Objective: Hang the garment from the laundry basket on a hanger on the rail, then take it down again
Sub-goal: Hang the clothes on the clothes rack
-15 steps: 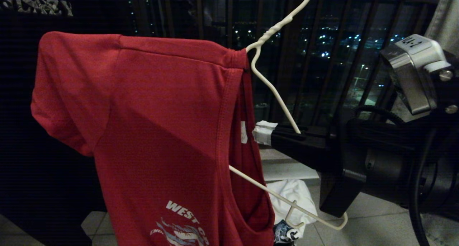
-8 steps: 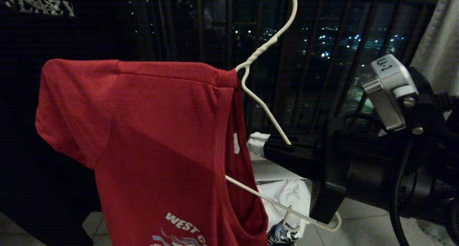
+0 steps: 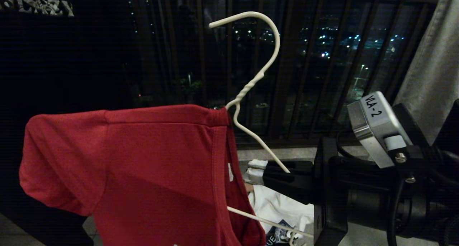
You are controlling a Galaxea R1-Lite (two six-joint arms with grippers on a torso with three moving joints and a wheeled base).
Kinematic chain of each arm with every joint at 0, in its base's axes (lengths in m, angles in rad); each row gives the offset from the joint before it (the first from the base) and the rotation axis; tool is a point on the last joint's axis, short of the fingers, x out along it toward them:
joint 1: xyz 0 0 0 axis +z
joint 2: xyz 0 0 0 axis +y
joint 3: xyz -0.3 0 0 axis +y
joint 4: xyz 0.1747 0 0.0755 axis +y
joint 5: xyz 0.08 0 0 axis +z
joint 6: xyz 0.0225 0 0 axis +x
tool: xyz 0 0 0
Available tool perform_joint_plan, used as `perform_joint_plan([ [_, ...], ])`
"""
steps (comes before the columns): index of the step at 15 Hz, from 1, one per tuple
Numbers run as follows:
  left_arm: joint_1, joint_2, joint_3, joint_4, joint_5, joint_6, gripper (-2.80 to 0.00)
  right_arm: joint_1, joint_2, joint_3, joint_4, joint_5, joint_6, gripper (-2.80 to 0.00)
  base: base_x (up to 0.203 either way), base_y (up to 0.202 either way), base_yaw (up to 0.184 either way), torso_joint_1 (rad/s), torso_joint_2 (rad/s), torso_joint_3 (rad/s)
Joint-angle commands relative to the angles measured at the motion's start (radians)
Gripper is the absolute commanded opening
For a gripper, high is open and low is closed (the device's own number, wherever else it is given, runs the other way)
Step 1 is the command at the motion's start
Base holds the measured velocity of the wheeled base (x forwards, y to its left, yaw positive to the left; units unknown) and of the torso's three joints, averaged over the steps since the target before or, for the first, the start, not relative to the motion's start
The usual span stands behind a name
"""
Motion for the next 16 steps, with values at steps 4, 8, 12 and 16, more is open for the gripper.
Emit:
perform_joint_plan([
  [4,-0.002,0.05,0.012,0.01,-0.001,0.01,0.0,0.001,-0.017,0.001,-0.004,0.003,-0.001,-2.8,0.0,0.0,0.0,0.0,0.0,0.0],
  [8,-0.009,0.047,0.023,0.013,-0.043,0.009,0.0,0.001,-0.016,0.004,-0.006,0.003,-0.001,-2.8,0.0,0.0,0.0,0.0,0.0,0.0],
  [12,-0.01,0.05,0.086,0.008,-0.112,0.011,0.0,0.001,-0.023,0.01,-0.006,0.003,-0.003,-2.8,0.0,0.0,0.0,0.0,0.0,0.0],
  [16,-0.01,0.057,0.111,0.003,-0.153,0.012,0.0,0.001,-0.045,0.027,-0.006,0.033,-0.017,-2.8,0.0,0.0,0.0,0.0,0.0,0.0],
])
